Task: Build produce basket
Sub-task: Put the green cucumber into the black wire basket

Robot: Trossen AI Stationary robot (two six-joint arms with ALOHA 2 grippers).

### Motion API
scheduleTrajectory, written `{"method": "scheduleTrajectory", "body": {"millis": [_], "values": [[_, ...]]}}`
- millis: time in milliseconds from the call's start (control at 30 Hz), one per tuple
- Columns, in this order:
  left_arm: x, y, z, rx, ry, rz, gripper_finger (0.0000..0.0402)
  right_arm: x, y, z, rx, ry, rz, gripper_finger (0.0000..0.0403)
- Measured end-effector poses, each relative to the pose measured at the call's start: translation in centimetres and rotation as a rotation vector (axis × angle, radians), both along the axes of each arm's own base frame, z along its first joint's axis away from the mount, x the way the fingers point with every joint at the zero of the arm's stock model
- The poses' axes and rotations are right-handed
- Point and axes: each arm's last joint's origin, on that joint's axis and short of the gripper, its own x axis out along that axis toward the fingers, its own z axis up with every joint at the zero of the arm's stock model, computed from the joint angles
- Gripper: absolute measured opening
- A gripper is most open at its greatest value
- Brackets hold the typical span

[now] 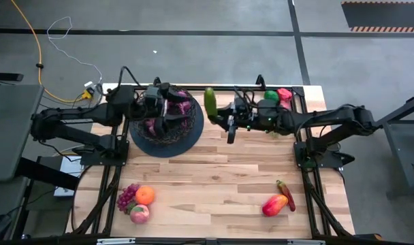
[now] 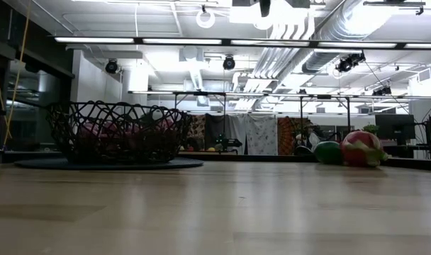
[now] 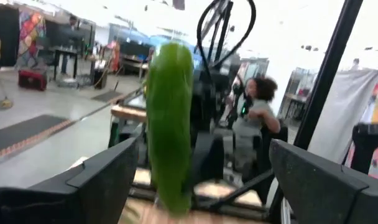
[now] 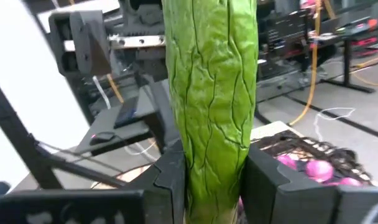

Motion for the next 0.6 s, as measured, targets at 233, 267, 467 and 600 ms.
{"method": "scheduleTrajectory", "body": {"millis": [233, 267, 467, 600], "values": [[3.0, -0.1, -1.7, -0.016, 0.015, 0.038, 0.0351, 0.7, 0.8, -0.4, -0.009, -0.02, 0.078, 0.0099], [3.4, -0.2, -1.9, -0.02, 0.019, 0.053, 0.0351, 0.7, 0.9, -0.4, -0.012, -0.019, 0.092, 0.0099], [5.0, -0.6, -2.6, -0.03, -0.021, 0.072, 0.0351, 0.8, 1.3, -0.7, -0.033, 0.016, 0.119, 0.0099], [5.6, -0.9, -2.9, -0.029, -0.026, 0.059, 0.0351, 0.8, 1.3, -0.9, -0.034, 0.027, 0.119, 0.0099]]}}
